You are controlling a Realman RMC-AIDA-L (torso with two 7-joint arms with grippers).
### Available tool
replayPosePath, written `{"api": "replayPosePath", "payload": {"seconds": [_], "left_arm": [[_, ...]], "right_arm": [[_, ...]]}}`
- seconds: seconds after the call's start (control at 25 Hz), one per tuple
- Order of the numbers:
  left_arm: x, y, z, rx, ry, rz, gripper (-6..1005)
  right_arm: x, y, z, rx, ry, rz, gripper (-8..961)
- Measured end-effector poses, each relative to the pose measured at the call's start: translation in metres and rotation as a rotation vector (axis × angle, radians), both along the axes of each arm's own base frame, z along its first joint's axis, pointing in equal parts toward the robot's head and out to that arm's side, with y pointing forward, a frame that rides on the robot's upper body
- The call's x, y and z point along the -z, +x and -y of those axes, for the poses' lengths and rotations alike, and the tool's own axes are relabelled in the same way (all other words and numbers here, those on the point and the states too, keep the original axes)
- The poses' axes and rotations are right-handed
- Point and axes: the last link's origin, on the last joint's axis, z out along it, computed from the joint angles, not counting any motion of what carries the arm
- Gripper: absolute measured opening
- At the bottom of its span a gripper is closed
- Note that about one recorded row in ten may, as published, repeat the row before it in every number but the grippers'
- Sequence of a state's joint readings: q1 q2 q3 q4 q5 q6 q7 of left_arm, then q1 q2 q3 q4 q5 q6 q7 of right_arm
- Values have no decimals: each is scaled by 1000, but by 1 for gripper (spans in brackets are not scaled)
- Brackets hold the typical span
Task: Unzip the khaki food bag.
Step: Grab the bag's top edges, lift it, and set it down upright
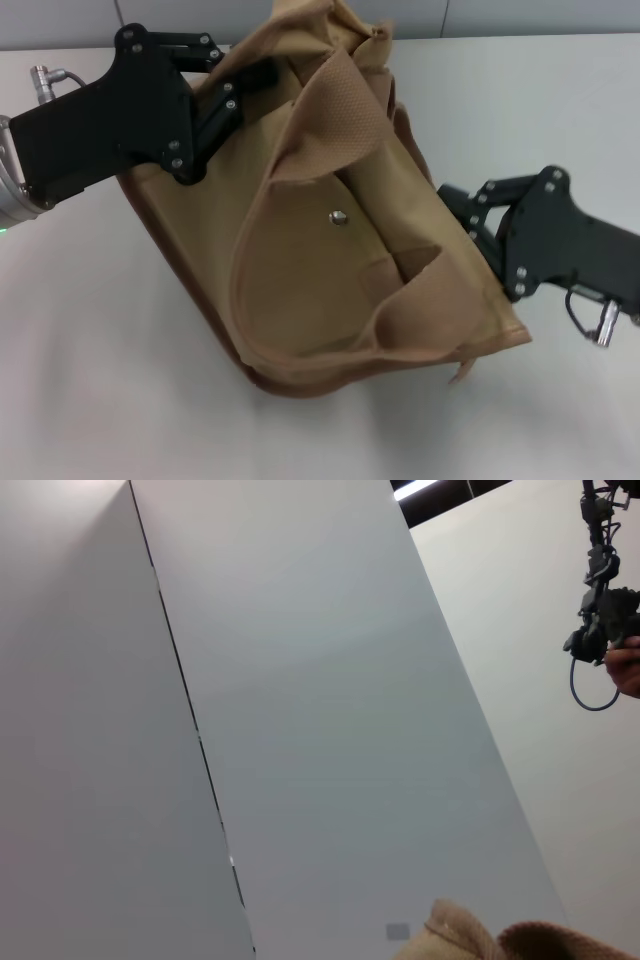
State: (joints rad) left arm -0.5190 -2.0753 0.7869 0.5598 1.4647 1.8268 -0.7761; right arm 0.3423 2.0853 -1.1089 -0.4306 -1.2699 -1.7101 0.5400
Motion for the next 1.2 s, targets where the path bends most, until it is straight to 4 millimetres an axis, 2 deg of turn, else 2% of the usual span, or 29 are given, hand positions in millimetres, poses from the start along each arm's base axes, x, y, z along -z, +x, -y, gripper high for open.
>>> {"api": "replayPosePath", "payload": {"seconds": [0.24,0.56,0.68,0.92,0.96,1.2], "left_arm": [[1,2,-1,9,-6,-3,70],[1,1,2,12,-12,-2,70],[2,1,2,13,-13,-2,70],[2,1,2,16,-15,-2,70],[2,2,2,19,-18,-3,70],[3,3,3,26,-22,-1,69]], "right_arm": [[0,-13,-21,20,60,-47,19],[17,-40,-36,-81,6,9,154],[20,-44,-39,-91,-1,23,205],[30,-57,-48,-93,1,50,405],[31,-60,-51,-87,9,50,472],[32,-66,-56,-73,27,37,447]]}}
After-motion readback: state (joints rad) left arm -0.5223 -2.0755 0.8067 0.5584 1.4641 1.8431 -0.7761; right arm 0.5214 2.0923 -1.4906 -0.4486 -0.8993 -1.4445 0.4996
